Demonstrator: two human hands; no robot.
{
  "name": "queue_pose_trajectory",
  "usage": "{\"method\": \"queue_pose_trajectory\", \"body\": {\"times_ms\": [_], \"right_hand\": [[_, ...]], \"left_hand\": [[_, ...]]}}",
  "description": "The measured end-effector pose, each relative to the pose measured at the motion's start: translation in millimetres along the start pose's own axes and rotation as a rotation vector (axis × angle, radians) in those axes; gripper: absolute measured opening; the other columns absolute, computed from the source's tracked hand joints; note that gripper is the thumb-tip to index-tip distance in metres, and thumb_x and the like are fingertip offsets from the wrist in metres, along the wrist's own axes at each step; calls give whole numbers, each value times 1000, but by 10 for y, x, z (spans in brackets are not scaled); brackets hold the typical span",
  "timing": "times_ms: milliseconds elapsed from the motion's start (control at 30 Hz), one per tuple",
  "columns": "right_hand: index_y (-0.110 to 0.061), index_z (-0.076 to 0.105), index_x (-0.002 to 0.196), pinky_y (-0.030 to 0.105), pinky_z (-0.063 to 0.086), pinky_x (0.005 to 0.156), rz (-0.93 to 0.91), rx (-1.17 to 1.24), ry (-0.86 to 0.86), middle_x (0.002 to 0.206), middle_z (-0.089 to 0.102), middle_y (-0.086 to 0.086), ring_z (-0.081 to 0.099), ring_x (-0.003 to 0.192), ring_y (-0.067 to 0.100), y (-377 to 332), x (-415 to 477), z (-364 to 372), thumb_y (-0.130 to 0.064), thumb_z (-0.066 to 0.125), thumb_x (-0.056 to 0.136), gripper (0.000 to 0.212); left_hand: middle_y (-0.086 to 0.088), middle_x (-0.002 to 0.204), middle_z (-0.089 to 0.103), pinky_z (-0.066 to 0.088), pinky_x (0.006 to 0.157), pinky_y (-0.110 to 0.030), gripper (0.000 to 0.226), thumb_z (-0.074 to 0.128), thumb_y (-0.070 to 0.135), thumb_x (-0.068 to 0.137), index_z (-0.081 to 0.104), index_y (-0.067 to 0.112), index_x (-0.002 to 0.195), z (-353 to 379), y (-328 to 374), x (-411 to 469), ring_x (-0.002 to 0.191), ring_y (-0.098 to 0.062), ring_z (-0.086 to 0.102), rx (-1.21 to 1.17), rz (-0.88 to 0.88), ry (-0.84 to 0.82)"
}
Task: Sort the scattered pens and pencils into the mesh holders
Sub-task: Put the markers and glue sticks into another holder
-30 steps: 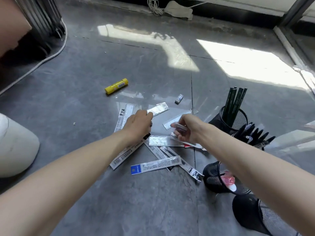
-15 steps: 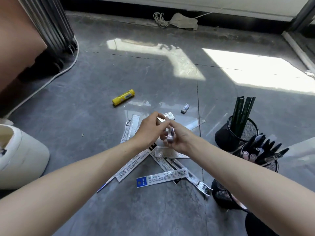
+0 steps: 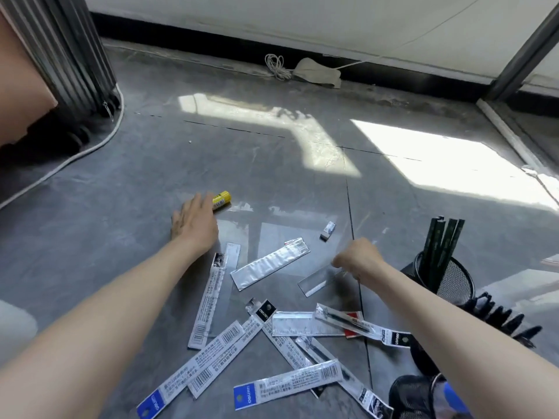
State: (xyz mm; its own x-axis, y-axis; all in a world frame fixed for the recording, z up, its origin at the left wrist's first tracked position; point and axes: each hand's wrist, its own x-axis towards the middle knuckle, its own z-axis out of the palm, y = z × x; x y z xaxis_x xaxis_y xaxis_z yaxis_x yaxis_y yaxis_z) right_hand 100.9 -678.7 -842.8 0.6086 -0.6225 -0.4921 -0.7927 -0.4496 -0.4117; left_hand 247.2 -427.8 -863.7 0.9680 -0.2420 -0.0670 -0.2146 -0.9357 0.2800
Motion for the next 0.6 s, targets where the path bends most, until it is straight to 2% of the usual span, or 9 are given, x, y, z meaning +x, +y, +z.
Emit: {"method": "queue_pose_trajectory", "body": {"times_ms": [67, 133, 200, 300, 367, 467, 533, 567, 600], "right_hand": [[-10, 43, 62, 24, 32, 52, -68, -103, 115, 63, 46, 7, 49, 70, 29, -28, 53, 18, -5, 56, 72, 17], [-7, 51, 85, 29, 37, 63, -125, -159, 199, 83, 55, 13, 53, 84, 35, -82, 70, 42, -6, 49, 80, 5], [-10, 45, 122, 35, 38, 74, -195, -254, 276, 109, 60, 17, 55, 103, 37, -172, 95, 59, -10, 46, 89, 34], [-21, 32, 140, 36, 39, 73, -393, -477, 330, 115, 58, 17, 58, 103, 37, -272, 225, 80, -12, 43, 93, 49], [-21, 40, 137, 37, 43, 78, -470, -606, 299, 116, 56, 18, 57, 105, 37, -302, 318, 109, -14, 43, 93, 44], [-10, 60, 113, 37, 44, 79, -463, -533, 273, 113, 57, 18, 57, 104, 38, -310, 379, 169, -18, 50, 91, 25], [-5, 61, 97, 36, 42, 74, -426, -398, 265, 107, 58, 20, 58, 100, 40, -290, 344, 214, -21, 60, 86, 19], [-4, 59, 84, 34, 39, 69, -406, -328, 249, 98, 59, 22, 57, 94, 41, -283, 314, 226, -18, 63, 83, 15], [-6, 50, 68, 30, 35, 64, -384, -274, 221, 81, 56, 20, 54, 84, 41, -265, 272, 235, -13, 62, 82, 19]], "left_hand": [[-11, 135, 41, 30, 99, -41, 42, 43, 10, 91, 38, 11, 133, 67, -13, -2, 124, -32, 37, 34, 57, 21], [-14, 126, 45, 33, 93, -42, 34, 47, 10, 90, 44, 9, 124, 117, 8, -58, 116, -35, 41, 82, 99, 64], [-15, 122, 46, 35, 89, -43, 33, 45, 6, 87, 45, 8, 120, 134, 35, -121, 113, -35, 41, 82, 104, 66], [-15, 119, 45, 37, 83, -44, 32, 44, 3, 86, 45, 9, 118, 149, 69, -222, 110, -35, 41, 11, 141, 60], [-13, 118, 46, 37, 84, -44, 31, 44, 4, 87, 45, 11, 118, 129, 99, -294, 110, -33, 42, -76, 143, 74], [-10, 123, 48, 38, 88, -40, 37, 48, 9, 88, 43, 12, 125, 56, 168, -414, 115, -30, 44, -258, 108, 47], [-8, 125, 50, 38, 88, -37, 41, 52, 13, 88, 42, 14, 128, 17, 188, -511, 115, -29, 47, -300, 118, -1], [-6, 125, 51, 38, 87, -36, 41, 53, 15, 88, 42, 15, 128, 2, 185, -554, 113, -28, 48, -299, 125, -22], [-6, 125, 52, 39, 87, -36, 41, 53, 17, 88, 42, 15, 127, -14, 186, -613, 112, -27, 49, -294, 128, -38]]}}
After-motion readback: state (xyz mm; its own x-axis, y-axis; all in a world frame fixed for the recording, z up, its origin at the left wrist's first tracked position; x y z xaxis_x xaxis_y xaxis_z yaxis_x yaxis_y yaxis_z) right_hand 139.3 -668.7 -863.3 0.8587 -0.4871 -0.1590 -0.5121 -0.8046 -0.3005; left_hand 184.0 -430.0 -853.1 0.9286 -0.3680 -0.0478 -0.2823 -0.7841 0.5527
